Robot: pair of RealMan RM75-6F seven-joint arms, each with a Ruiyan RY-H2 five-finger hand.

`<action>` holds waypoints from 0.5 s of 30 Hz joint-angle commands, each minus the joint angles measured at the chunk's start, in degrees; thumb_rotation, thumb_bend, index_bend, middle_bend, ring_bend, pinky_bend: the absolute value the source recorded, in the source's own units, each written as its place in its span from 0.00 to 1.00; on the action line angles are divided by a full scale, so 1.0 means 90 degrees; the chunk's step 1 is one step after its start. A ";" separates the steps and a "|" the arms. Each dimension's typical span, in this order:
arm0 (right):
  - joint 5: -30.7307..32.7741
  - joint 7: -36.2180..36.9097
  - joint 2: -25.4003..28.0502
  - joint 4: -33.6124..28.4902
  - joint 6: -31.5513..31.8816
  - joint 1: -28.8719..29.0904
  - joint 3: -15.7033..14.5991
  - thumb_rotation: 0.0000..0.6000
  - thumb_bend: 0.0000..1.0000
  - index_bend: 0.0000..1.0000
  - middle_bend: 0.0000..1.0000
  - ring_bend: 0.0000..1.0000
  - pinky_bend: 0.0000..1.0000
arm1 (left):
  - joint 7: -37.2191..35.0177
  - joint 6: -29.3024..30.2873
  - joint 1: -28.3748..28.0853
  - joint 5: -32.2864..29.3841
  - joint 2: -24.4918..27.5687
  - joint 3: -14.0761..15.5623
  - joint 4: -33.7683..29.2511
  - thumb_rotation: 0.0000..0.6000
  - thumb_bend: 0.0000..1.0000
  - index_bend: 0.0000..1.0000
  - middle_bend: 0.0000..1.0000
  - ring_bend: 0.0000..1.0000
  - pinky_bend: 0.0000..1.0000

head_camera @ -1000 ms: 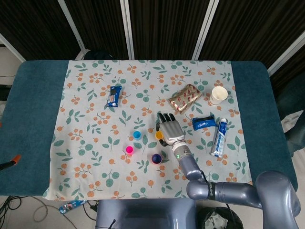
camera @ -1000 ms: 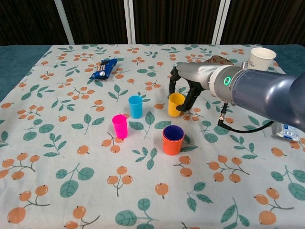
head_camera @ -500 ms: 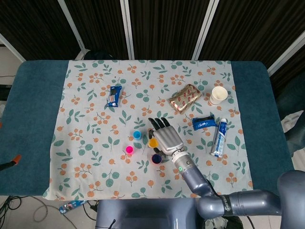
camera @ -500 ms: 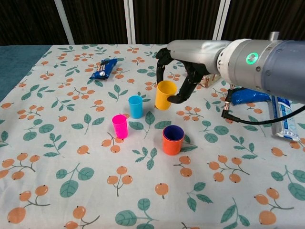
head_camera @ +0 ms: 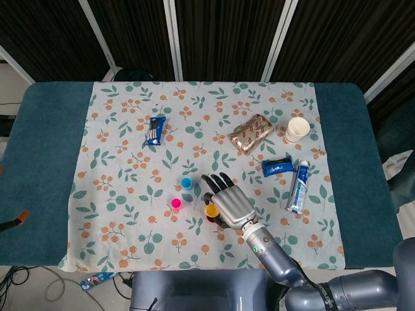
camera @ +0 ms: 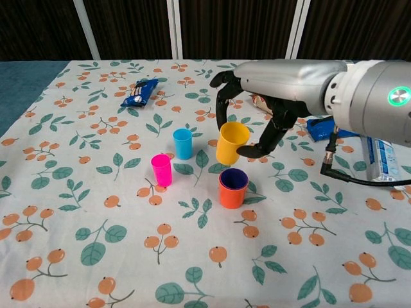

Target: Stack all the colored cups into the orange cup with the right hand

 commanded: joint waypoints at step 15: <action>-0.0257 0.0267 -0.0087 0.0292 -0.0168 -0.0209 -0.0316 1.00 0.40 0.46 0.00 0.01 0.05 | 0.0028 0.0014 0.0003 0.0011 -0.0005 0.0010 -0.0014 1.00 0.12 0.05 0.00 0.00 0.00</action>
